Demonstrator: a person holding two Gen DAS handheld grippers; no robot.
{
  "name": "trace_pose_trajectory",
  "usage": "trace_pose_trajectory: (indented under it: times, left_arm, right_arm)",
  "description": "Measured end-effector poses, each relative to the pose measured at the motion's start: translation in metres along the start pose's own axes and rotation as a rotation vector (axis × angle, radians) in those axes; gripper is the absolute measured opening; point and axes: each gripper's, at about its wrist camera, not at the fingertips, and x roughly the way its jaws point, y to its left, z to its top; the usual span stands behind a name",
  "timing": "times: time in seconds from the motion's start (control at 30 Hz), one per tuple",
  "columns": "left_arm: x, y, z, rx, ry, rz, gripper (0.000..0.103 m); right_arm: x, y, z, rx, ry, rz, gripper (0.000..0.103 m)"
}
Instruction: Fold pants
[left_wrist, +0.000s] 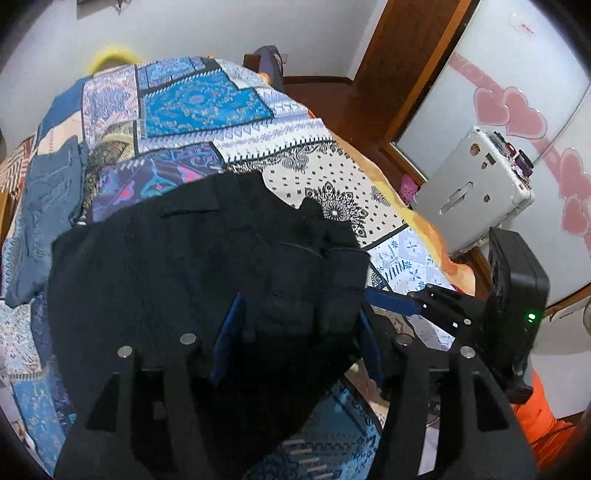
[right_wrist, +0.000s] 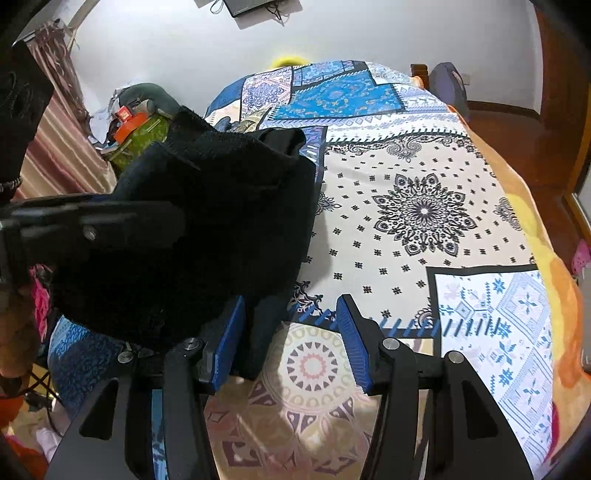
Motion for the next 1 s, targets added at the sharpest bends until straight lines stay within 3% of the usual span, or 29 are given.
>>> trace_pose_trajectory:
  times: [0.1, 0.17, 0.3, 0.43, 0.53, 0.6, 0.67, 0.87, 1.0]
  left_arm:
    - [-0.032, 0.007, 0.002, 0.035, -0.078, 0.016, 0.061]
    - [-0.058, 0.021, 0.005, 0.03, -0.162, 0.078, 0.068]
    - [-0.089, 0.06, 0.014, -0.005, -0.236, 0.202, 0.073]
    - [-0.086, 0.116, 0.026, -0.049, -0.227, 0.349, 0.079]
    - [-0.062, 0.159, 0.037, -0.054, -0.169, 0.484, 0.079]
    - [-0.043, 0.182, 0.042, -0.051, -0.122, 0.532, 0.079]
    - [-0.018, 0.202, 0.047, -0.04, -0.066, 0.55, 0.079]
    - [0.049, 0.232, 0.056, 0.008, 0.088, 0.491, 0.079]
    - [0.057, 0.229, 0.044, 0.043, 0.103, 0.444, 0.079]
  right_arm:
    - [-0.004, -0.002, -0.003, 0.006, -0.006, -0.007, 0.05]
    - [-0.005, -0.004, -0.004, 0.013, -0.007, -0.009, 0.05]
    - [-0.008, -0.002, -0.006, 0.012, -0.007, -0.013, 0.05]
    - [-0.012, 0.0, -0.01, 0.006, 0.0, -0.011, 0.05]
    - [-0.011, 0.002, -0.014, 0.001, 0.016, -0.014, 0.05]
    - [-0.008, 0.003, -0.016, 0.003, 0.028, -0.014, 0.05]
    - [-0.005, 0.004, -0.018, 0.008, 0.041, -0.011, 0.05]
    - [0.005, 0.005, -0.014, 0.016, 0.046, 0.001, 0.05]
    - [0.014, 0.004, -0.001, -0.007, 0.048, -0.012, 0.05]
